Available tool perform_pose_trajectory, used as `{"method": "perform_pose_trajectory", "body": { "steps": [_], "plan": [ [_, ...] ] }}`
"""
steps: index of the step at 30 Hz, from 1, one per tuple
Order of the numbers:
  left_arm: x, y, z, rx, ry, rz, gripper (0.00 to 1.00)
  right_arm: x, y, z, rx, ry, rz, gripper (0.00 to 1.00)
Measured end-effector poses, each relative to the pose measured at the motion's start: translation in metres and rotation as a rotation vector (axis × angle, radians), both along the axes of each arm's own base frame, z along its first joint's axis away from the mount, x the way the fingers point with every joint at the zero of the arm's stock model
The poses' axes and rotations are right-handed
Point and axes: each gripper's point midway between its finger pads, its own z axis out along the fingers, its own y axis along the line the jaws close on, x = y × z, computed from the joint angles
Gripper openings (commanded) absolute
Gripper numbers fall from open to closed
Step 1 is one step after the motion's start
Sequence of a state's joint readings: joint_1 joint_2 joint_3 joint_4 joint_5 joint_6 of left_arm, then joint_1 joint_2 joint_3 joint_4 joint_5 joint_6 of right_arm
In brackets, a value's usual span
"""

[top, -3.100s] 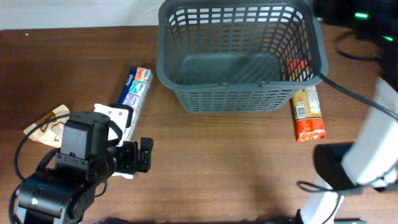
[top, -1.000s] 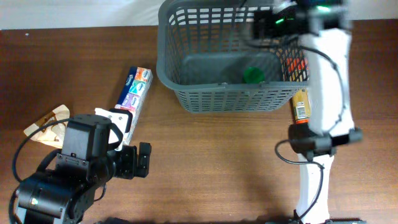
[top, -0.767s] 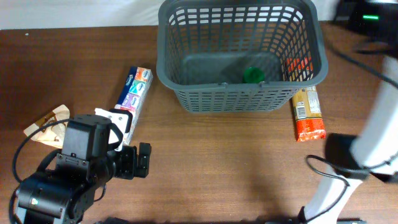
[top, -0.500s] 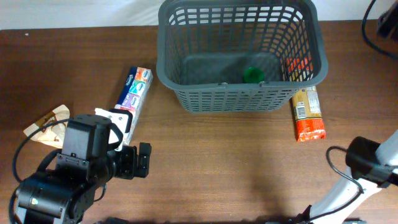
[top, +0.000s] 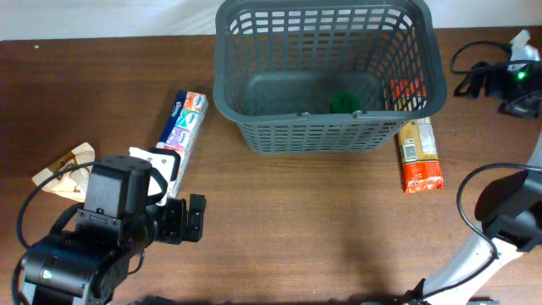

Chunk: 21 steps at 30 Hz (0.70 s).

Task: Pack container
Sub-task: 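Move the right gripper to the spaghetti packet and grasp it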

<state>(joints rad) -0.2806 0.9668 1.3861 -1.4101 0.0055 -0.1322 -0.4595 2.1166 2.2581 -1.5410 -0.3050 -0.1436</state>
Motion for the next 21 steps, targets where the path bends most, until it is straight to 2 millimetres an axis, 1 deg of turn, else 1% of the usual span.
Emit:
{"method": "perform_pose_trajectory", "body": {
  "steps": [3, 7, 14, 16, 21],
  "plan": [
    [0.000, 0.001, 0.000, 0.002, -0.001, 0.002, 1.00, 0.002, 0.005, -0.013, 0.036, 0.001, 0.019, 0.99],
    [0.000, 0.001, 0.000, 0.003, -0.001, 0.002, 1.00, 0.007, 0.008, -0.024, 0.064, -0.010, 0.028, 0.99],
    [0.000, 0.001, 0.000, 0.003, -0.001, 0.002, 0.99, 0.005, 0.016, -0.042, 0.115, 0.010, 0.035, 0.99],
    [0.000, 0.001, 0.000, 0.003, -0.001, 0.002, 1.00, 0.005, 0.017, -0.048, 0.122, 0.015, 0.035, 1.00],
    [0.000, 0.001, 0.000, 0.003, 0.000, 0.002, 1.00, 0.004, 0.017, -0.064, 0.130, 0.033, 0.028, 0.99]
  ]
}}
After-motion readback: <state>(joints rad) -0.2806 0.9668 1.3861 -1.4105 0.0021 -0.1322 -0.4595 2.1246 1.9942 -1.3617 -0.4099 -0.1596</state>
